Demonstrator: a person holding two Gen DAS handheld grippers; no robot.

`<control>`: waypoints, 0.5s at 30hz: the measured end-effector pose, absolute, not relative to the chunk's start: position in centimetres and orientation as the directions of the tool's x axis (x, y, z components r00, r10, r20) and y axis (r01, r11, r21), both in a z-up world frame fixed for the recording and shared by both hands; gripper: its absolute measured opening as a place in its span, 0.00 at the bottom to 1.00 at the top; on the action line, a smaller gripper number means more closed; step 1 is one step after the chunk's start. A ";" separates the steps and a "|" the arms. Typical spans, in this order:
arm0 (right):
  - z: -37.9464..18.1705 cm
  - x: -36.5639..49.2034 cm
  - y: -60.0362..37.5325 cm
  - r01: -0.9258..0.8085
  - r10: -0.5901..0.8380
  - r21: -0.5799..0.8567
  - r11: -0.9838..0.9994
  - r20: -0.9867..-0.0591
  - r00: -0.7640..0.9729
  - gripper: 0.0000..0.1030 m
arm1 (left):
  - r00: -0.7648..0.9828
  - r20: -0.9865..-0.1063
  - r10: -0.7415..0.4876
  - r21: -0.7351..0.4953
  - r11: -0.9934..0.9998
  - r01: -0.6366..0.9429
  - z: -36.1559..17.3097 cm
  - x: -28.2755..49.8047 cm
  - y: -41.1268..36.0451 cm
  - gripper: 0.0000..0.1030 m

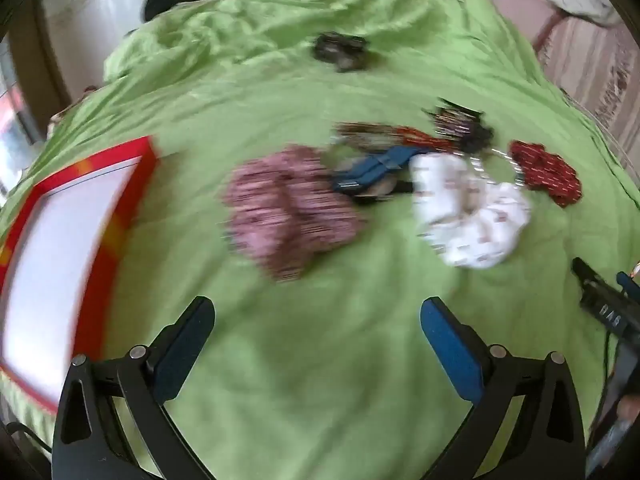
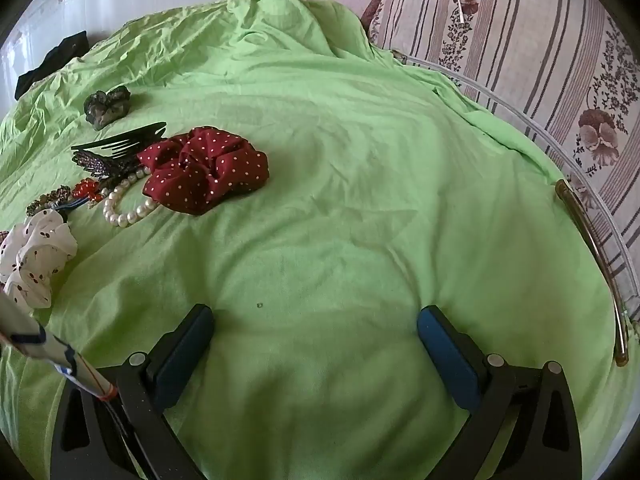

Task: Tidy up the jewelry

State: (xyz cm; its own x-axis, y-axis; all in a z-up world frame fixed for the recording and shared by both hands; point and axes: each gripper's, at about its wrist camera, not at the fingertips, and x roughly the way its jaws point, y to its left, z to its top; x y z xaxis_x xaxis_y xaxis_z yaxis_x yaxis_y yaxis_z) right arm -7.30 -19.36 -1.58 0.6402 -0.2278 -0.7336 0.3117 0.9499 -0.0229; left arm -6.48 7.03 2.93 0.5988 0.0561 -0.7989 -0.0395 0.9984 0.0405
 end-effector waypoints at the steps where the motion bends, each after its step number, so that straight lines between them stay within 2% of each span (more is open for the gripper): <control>1: -1.6 -7.3 -19.4 0.311 -0.228 -0.024 0.950 -0.733 0.641 1.00 | 0.587 -0.807 0.061 0.037 0.998 -0.053 3.1 -6.4 7.9 1.00; 3: -1.6 -7.2 -19.3 0.312 -0.230 -0.026 0.950 -0.733 0.640 1.00 | 0.563 -0.824 0.053 0.007 0.997 -0.083 2.7 -6.8 10.4 1.00; 15: -1.4 -7.4 -19.4 0.311 -0.230 -0.025 0.950 -0.732 0.642 1.00 | 0.546 -0.824 0.152 0.068 0.983 -0.172 3.1 -7.8 14.7 1.00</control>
